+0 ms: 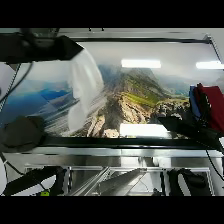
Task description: Fold the shirts.
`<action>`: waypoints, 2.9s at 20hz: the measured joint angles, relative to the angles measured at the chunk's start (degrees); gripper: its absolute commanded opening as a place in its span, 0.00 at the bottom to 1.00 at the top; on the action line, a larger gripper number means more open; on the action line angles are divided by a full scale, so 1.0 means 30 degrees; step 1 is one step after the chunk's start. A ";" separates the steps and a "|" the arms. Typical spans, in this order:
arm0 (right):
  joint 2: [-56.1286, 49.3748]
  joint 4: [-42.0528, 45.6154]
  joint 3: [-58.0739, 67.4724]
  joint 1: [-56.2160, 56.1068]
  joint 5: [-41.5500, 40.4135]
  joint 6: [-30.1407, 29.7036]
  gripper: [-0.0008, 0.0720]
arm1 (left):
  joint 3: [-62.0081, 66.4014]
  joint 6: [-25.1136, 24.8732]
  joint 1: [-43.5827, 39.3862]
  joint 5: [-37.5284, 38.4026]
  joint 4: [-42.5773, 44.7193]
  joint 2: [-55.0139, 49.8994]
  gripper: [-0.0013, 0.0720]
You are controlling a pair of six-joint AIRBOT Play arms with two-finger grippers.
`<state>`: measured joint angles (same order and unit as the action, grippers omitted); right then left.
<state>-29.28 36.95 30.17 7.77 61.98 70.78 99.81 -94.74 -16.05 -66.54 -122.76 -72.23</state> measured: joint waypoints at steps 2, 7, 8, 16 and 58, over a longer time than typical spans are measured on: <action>0.0000 0.0007 0.0000 0.0000 -0.0007 -0.0073 0.05 | 0.0146 0.0444 -0.1821 -0.0233 0.0634 -0.1056 0.03; 0.0000 0.0087 0.0000 0.0000 -0.0051 -0.0182 0.34 | 0.0255 0.0721 -0.3927 -0.1508 0.1297 -0.4357 0.84; 0.0000 0.0087 0.0000 0.0000 -0.0066 -0.0182 0.58 | 0.0313 0.0525 -0.4051 -0.1545 0.1377 -0.4874 0.97; -0.2178 0.0102 0.1683 -0.0036 -0.0481 -0.2091 0.82 | 0.3126 0.0226 0.0066 -0.4532 0.1574 -0.6535 0.98; -1.5540 0.7475 1.2058 -1.1533 -1.1111 -0.7439 0.05 | -1.1213 -0.7817 0.3264 0.3162 -0.3351 -0.3752 0.03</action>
<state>-75.90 59.37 66.35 -26.83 28.64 48.47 66.17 -118.19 -6.26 -57.06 -132.81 -83.48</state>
